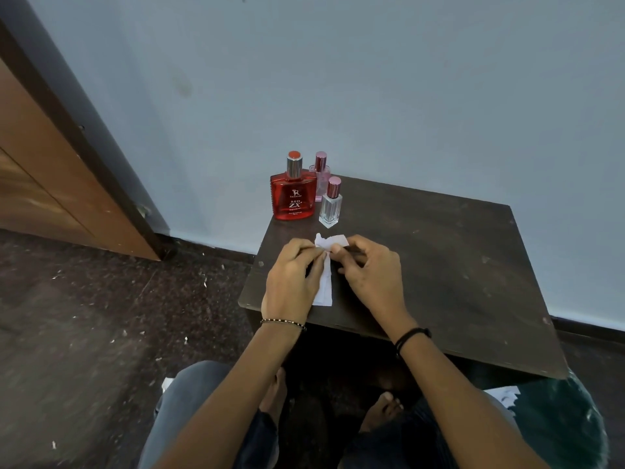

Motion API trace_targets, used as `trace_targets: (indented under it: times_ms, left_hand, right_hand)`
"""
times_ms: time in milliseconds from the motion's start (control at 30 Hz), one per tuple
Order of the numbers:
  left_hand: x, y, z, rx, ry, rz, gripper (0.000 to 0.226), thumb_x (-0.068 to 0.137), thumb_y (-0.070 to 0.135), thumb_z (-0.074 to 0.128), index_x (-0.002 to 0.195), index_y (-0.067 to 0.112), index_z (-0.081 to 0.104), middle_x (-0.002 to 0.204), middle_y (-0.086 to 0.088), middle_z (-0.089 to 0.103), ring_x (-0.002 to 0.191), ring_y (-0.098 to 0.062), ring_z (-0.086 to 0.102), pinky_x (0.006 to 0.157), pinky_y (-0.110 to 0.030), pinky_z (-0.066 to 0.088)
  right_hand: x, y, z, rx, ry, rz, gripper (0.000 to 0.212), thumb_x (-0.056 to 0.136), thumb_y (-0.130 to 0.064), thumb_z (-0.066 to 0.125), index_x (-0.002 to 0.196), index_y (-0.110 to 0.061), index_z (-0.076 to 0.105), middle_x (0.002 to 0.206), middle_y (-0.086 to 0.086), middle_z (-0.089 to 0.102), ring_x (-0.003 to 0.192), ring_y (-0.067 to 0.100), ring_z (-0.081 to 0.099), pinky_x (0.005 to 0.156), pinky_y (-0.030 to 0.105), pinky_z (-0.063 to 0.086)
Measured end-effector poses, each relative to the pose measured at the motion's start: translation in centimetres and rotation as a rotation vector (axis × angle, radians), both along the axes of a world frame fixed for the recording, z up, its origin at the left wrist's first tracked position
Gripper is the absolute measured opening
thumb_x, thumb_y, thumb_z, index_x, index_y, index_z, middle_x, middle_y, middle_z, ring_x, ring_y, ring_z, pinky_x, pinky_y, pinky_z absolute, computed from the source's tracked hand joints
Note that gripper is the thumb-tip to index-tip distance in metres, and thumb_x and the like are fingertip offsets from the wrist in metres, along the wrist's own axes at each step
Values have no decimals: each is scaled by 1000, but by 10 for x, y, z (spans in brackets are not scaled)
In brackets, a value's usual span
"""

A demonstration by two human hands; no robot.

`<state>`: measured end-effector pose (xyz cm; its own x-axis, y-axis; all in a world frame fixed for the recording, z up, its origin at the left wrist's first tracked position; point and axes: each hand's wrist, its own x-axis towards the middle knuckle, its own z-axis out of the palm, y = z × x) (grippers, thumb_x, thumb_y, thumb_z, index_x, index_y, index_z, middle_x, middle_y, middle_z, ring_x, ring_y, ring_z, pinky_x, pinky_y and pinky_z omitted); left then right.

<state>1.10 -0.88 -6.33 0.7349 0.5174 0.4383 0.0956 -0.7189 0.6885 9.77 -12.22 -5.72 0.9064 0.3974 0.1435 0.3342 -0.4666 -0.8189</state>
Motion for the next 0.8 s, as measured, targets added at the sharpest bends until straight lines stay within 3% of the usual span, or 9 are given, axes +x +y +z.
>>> trace_targets:
  times_ms: [267,533,700,800]
  left_hand:
    - [4,-3,-3,102,49,46,9,89,6,74,91,-2,78,101,-10,70,87,-24,69,63,-38,59]
    - [6,-6,0,141,51,60,8,89,3,73,88,-3,77,96,-10,70,85,-25,68,58,-39,58]
    - [7,-16,8,80,2,86,8,91,2,70,92,-3,76,101,-11,68,92,-23,66,70,-38,58]
    - [16,-30,23,-140,-79,111,26,96,21,68,78,5,75,74,-6,69,65,-16,65,68,-31,52]
  right_hand:
    - [2,3,-6,140,132,-38,15,96,-26,69,90,-15,76,79,-9,79,76,1,76,79,36,64]
    - [3,-6,10,380,382,-142,19,104,-17,58,95,0,62,87,6,80,79,10,79,70,23,63]
    - [-8,-27,15,353,263,-67,18,102,-22,63,97,-4,67,88,4,79,80,9,79,70,22,63]
    - [-11,-41,16,292,30,-20,12,100,-19,66,104,-13,76,93,-3,79,80,4,77,68,18,62]
